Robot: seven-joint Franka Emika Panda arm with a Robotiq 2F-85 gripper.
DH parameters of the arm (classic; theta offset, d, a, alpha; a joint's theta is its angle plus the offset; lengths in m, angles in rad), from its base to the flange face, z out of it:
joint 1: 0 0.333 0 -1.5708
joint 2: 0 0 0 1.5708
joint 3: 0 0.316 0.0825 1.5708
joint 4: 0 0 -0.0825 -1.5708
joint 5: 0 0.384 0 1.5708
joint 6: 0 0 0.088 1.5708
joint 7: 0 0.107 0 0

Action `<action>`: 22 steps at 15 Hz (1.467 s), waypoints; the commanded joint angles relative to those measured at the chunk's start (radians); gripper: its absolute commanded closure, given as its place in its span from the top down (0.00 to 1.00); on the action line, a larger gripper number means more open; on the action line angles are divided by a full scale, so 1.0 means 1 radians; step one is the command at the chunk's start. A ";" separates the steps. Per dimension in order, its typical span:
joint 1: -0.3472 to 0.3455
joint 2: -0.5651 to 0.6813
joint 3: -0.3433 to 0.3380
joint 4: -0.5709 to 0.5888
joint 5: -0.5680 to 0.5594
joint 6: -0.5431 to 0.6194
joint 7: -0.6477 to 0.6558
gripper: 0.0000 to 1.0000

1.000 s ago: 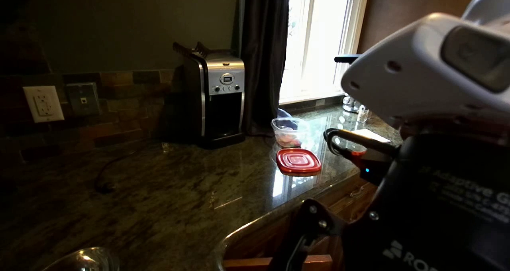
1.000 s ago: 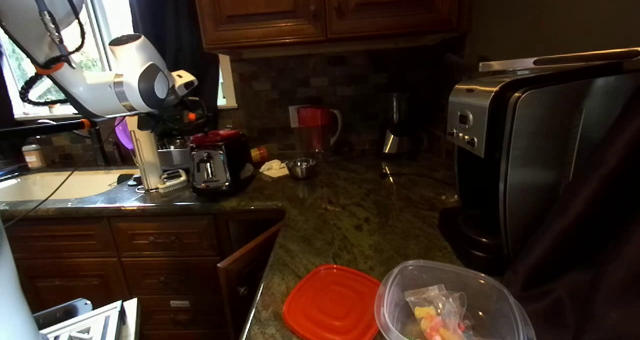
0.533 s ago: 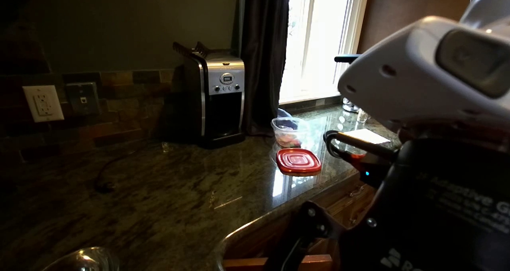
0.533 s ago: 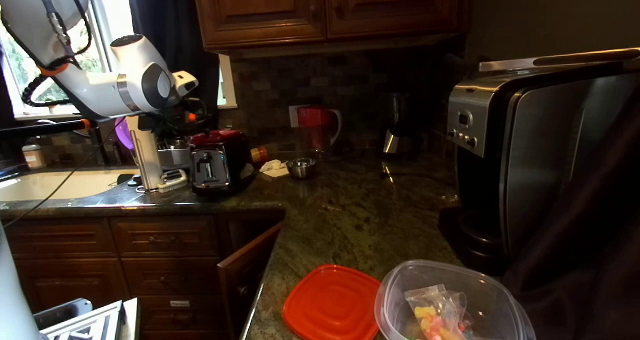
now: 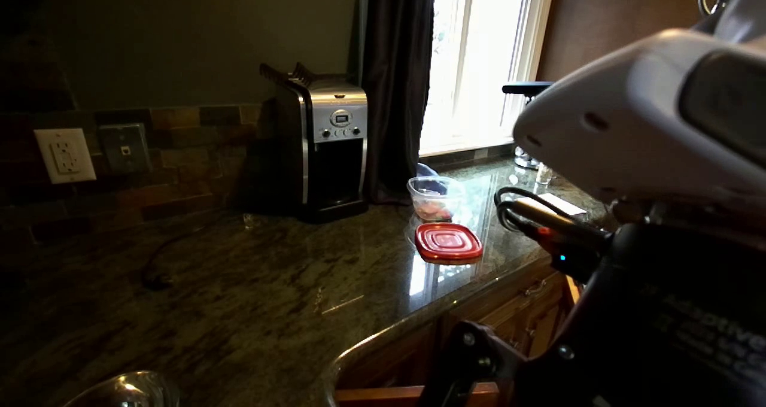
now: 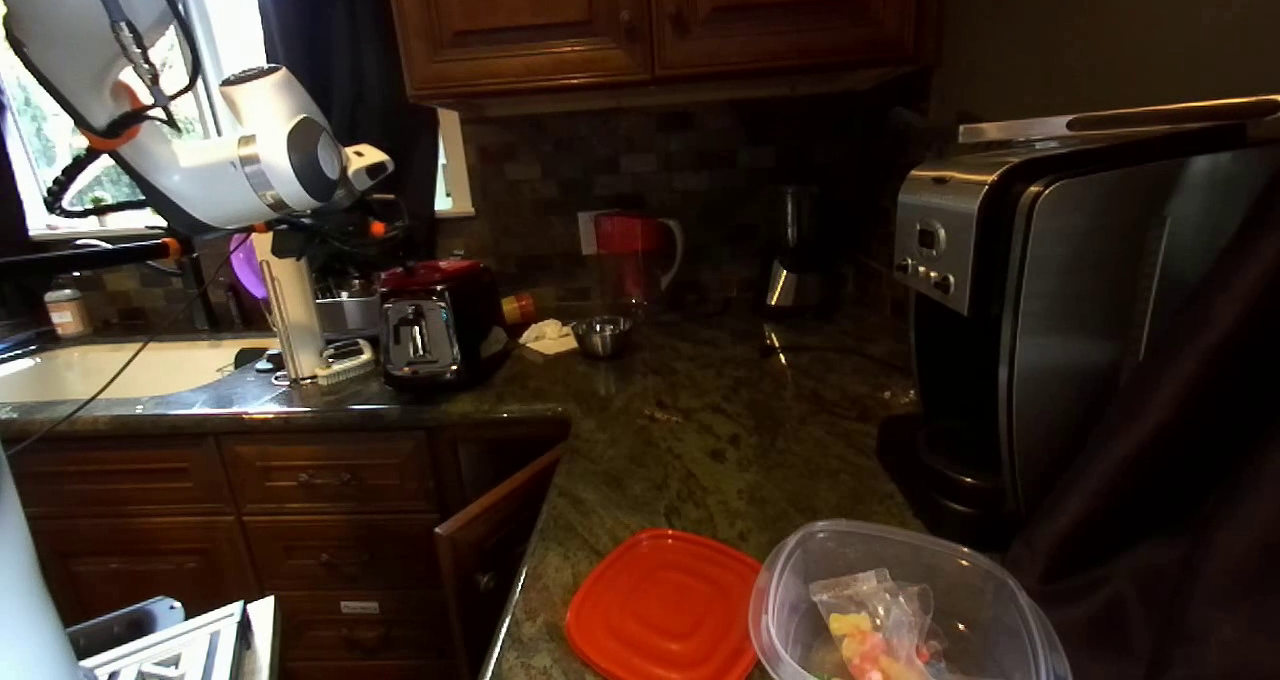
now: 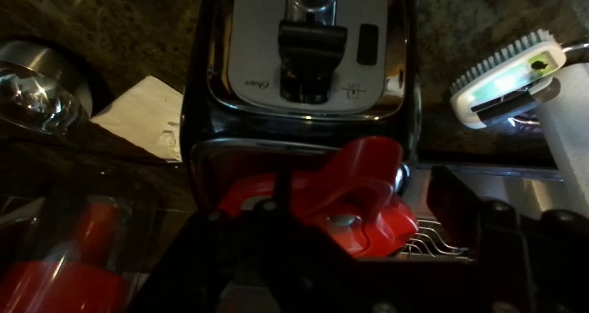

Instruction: Put the lid on the container

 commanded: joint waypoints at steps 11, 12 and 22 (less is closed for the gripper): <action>-0.002 0.052 0.002 0.060 -0.116 -0.072 0.115 0.13; -0.004 0.043 -0.001 0.054 -0.113 -0.064 0.124 0.13; -0.112 -0.262 -0.027 -0.098 -0.249 -0.139 0.436 0.13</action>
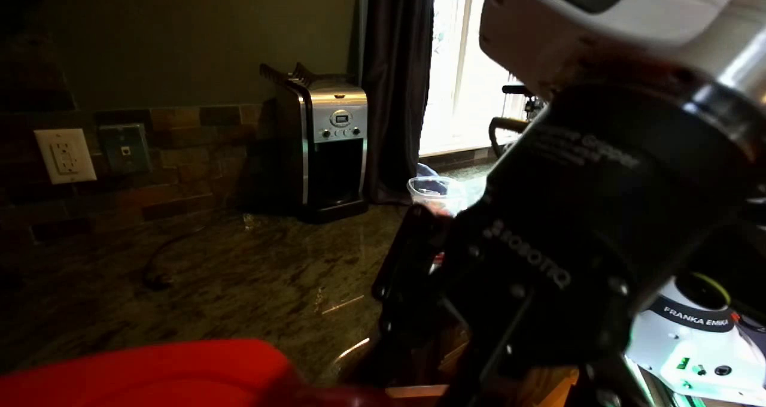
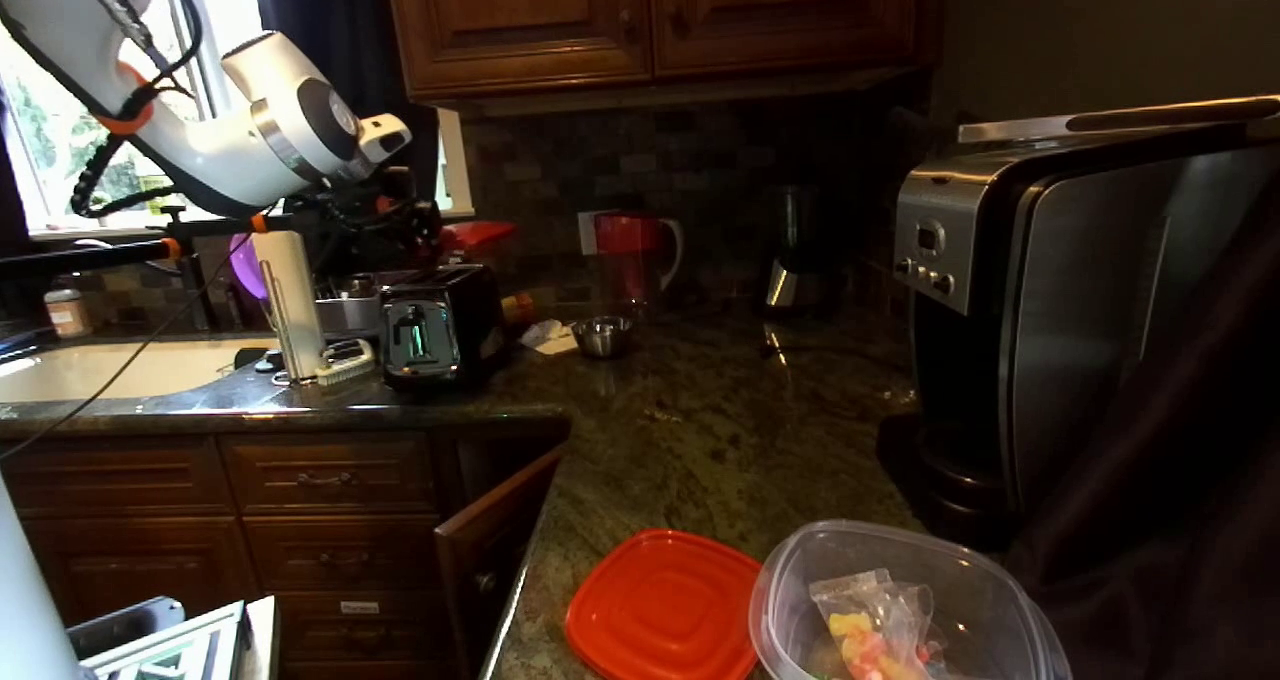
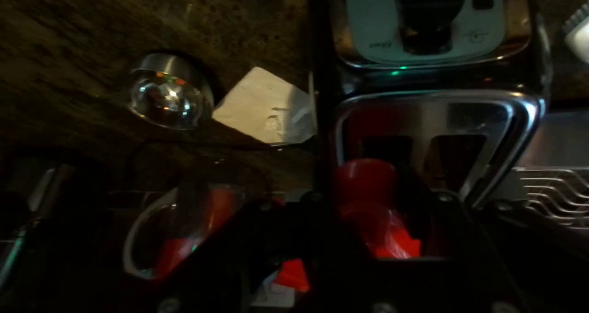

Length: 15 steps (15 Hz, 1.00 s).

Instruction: Put the lid on the container

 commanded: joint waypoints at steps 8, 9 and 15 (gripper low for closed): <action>-0.075 -0.183 0.004 -0.129 -0.046 -0.071 0.170 0.13; -0.104 -0.220 -0.008 -0.153 -0.041 -0.078 0.219 0.13; -0.187 -0.422 -0.143 -0.355 -0.016 -0.088 0.275 0.13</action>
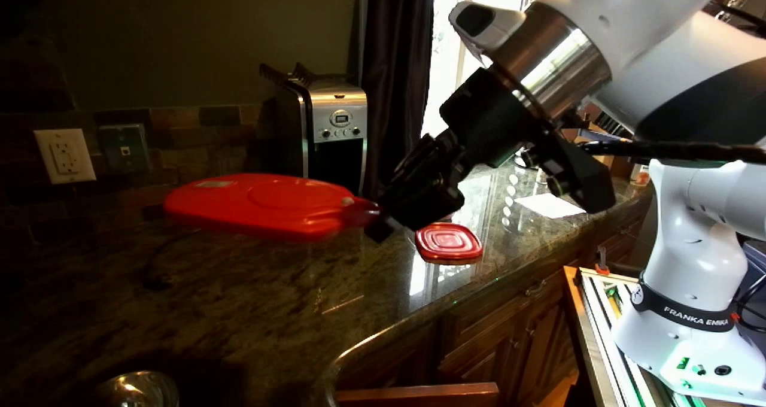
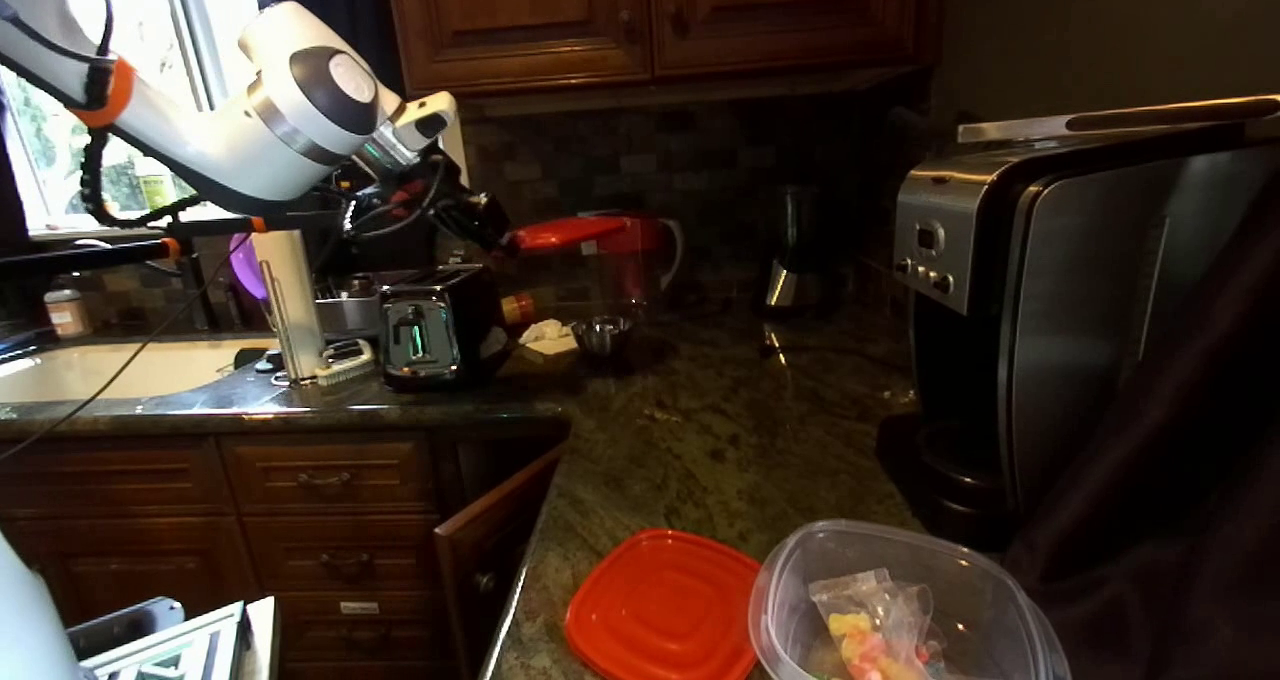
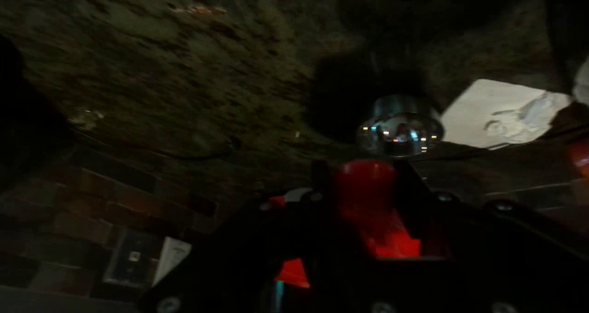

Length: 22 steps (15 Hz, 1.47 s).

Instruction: Put the lid on the container

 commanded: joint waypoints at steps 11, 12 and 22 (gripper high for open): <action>-0.163 -0.238 0.029 -0.156 0.028 -0.220 0.181 0.13; -0.223 -0.241 0.046 -0.150 0.016 -0.265 0.205 0.13; -0.413 -0.242 -0.090 -0.191 -0.010 -0.434 0.185 0.38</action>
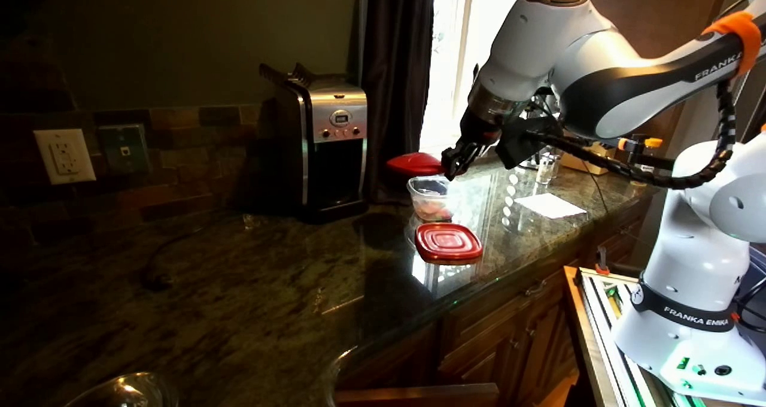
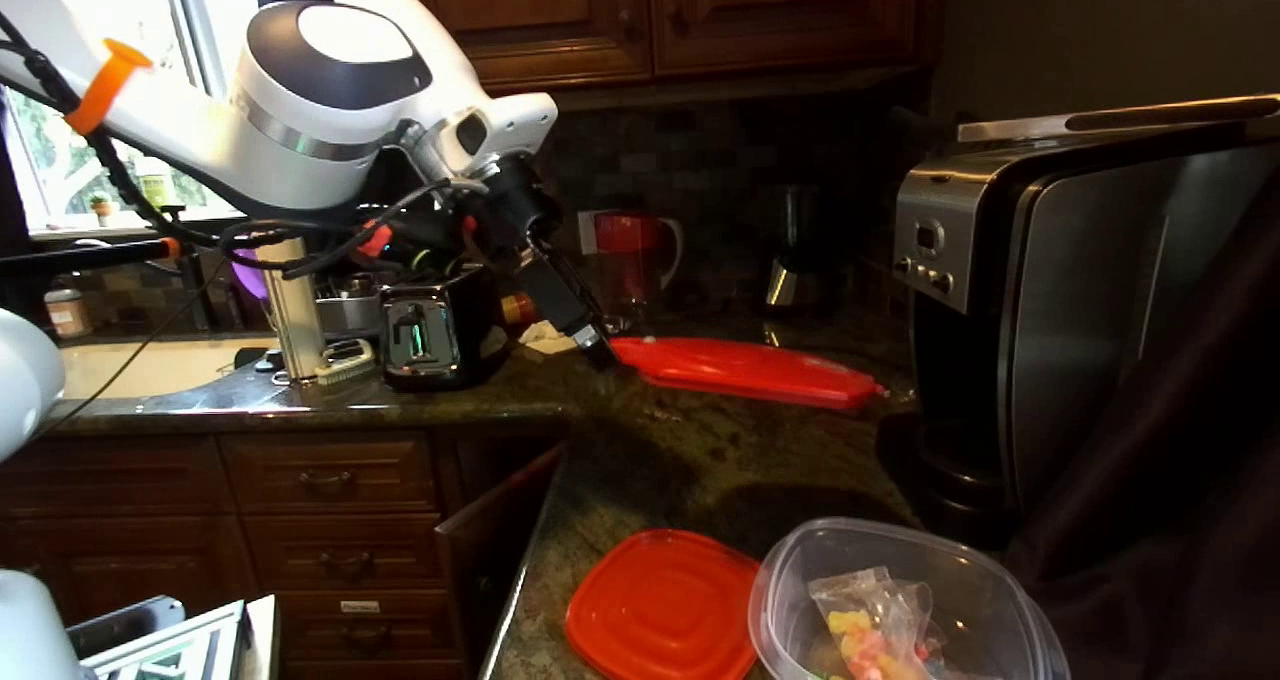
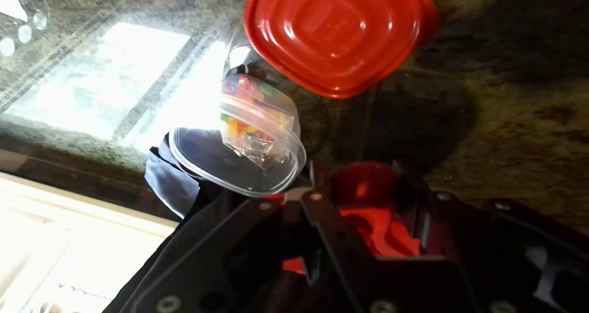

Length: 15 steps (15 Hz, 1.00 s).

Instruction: Put the lid on the container

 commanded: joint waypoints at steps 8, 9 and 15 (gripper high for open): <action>-0.131 0.077 -0.038 0.064 -0.051 -0.053 0.168 0.13; -0.160 0.102 -0.045 0.074 -0.060 -0.052 0.199 0.13; -0.189 0.262 -0.115 0.159 -0.017 -0.061 0.413 0.13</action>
